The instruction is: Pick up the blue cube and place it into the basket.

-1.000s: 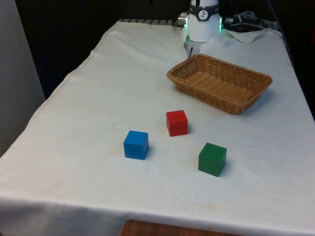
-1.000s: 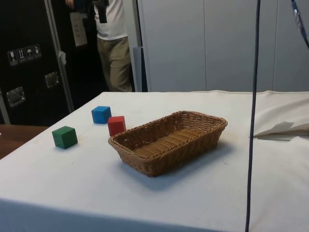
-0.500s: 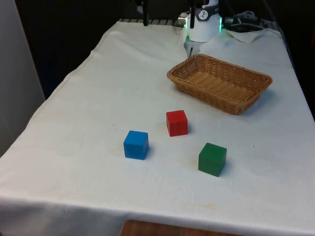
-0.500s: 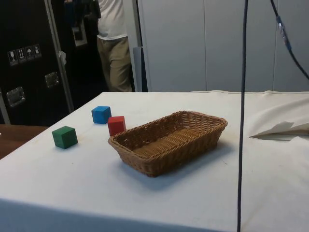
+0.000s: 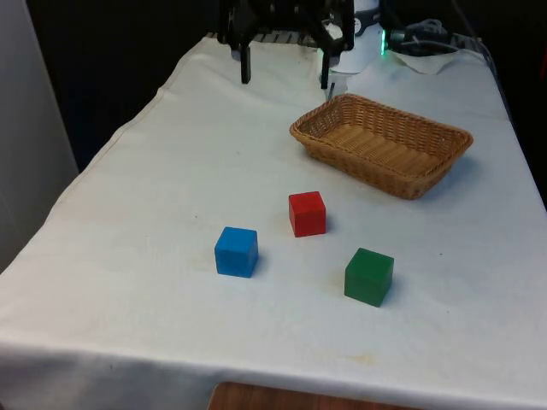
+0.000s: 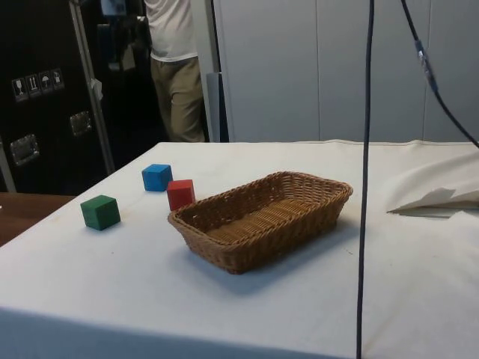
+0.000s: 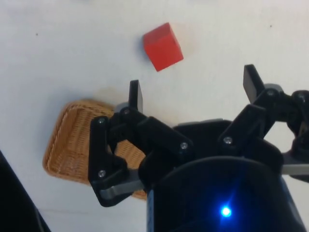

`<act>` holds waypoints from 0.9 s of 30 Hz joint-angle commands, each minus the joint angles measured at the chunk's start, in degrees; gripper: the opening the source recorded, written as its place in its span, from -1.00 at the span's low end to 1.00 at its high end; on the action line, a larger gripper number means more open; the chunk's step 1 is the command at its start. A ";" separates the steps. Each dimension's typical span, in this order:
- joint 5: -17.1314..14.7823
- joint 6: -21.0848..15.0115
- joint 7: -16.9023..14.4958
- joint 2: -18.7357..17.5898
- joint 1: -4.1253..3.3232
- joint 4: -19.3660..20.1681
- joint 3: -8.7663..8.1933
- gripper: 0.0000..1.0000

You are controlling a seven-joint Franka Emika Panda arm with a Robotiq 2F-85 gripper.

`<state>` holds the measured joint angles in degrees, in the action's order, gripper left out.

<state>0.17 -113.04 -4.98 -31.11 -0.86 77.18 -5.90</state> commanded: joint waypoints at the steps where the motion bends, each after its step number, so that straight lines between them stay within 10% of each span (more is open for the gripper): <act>1: -0.23 -0.52 -0.80 -0.86 0.29 -0.46 0.17 1.00; 27: -3.15 -8.59 -7.91 -9.74 2.29 -2.01 -1.26 1.00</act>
<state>-2.52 -121.70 -12.38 -40.16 1.03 75.75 -7.51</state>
